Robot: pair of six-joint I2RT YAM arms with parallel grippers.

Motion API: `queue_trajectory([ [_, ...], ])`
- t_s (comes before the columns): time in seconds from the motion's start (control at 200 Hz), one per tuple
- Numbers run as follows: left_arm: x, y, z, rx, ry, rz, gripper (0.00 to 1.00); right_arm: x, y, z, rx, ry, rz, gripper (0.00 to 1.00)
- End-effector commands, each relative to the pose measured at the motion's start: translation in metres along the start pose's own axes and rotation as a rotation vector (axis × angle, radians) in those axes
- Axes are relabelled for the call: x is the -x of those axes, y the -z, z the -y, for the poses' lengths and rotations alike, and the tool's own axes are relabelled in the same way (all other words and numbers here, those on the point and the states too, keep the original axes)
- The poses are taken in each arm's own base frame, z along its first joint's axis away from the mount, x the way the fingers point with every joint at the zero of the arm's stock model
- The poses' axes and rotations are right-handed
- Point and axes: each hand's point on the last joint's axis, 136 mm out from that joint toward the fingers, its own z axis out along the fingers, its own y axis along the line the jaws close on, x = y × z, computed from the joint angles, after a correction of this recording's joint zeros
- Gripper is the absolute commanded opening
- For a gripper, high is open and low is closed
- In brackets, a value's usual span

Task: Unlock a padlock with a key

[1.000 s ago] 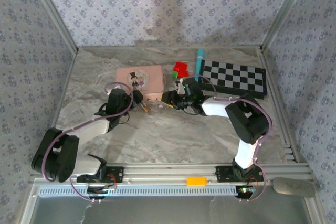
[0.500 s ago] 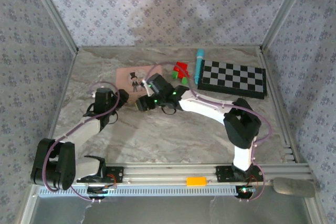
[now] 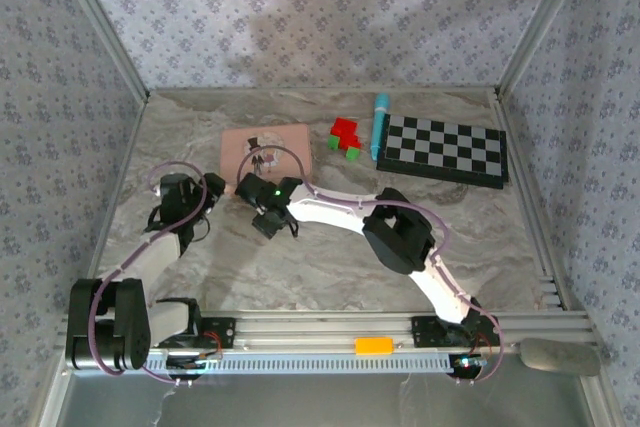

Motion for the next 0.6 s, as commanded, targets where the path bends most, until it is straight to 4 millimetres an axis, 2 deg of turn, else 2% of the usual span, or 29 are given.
queue_trajectory([
  [0.0,0.001,0.005,0.005,-0.044,0.021,0.005,0.77,0.002,-0.005,0.016,-0.100,0.047,-0.017,0.62],
  [0.21,-0.003,0.005,0.008,-0.068,0.032,-0.013,0.77,0.009,-0.025,0.021,-0.132,0.054,0.016,0.60],
  [0.395,-0.008,0.007,0.012,-0.102,0.042,-0.029,0.76,0.002,-0.039,0.025,-0.119,0.029,0.001,0.48],
  [0.465,-0.011,0.008,0.012,-0.115,0.041,-0.039,0.76,0.006,-0.043,0.026,-0.112,0.015,0.024,0.44],
  [0.6,-0.023,0.012,0.013,-0.133,0.028,-0.070,0.75,0.000,-0.049,0.031,-0.102,0.006,0.016,0.34],
])
